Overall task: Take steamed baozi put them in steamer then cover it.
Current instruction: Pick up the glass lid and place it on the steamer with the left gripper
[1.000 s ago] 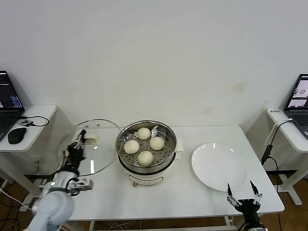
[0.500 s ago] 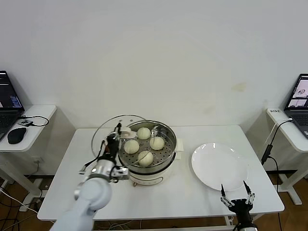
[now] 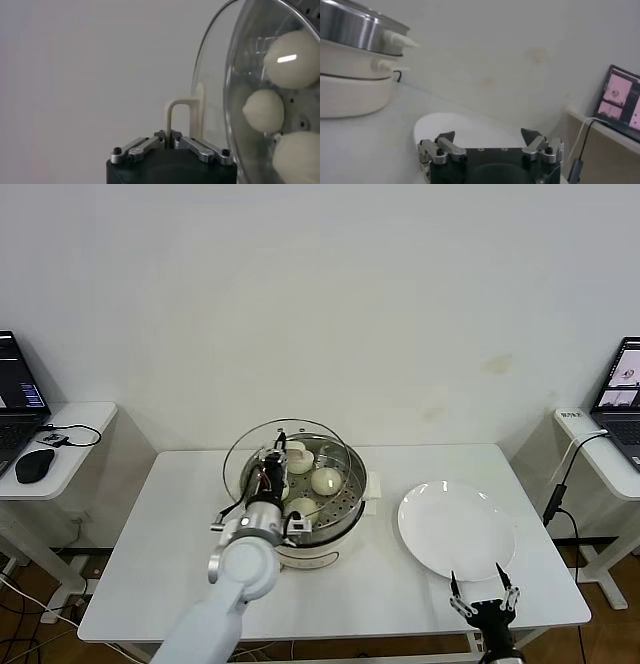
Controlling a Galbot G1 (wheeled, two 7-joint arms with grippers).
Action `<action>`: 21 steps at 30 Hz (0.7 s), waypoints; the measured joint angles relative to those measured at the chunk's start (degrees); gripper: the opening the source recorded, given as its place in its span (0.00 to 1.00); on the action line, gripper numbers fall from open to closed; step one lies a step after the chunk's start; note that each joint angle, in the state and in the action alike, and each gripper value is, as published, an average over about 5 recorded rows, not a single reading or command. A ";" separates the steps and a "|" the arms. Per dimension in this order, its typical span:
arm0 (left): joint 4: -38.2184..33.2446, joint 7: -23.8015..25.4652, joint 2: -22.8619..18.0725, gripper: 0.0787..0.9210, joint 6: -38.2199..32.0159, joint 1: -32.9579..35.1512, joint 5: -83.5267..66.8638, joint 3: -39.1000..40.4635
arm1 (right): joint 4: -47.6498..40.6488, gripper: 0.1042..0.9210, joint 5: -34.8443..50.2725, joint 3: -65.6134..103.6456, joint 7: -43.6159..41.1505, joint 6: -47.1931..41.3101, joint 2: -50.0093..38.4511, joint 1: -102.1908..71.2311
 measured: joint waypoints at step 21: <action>3.52 1.85 -4.09 0.06 0.28 0.08 4.13 1.86 | -1.00 0.88 -1.09 -0.86 0.08 0.58 0.15 -0.13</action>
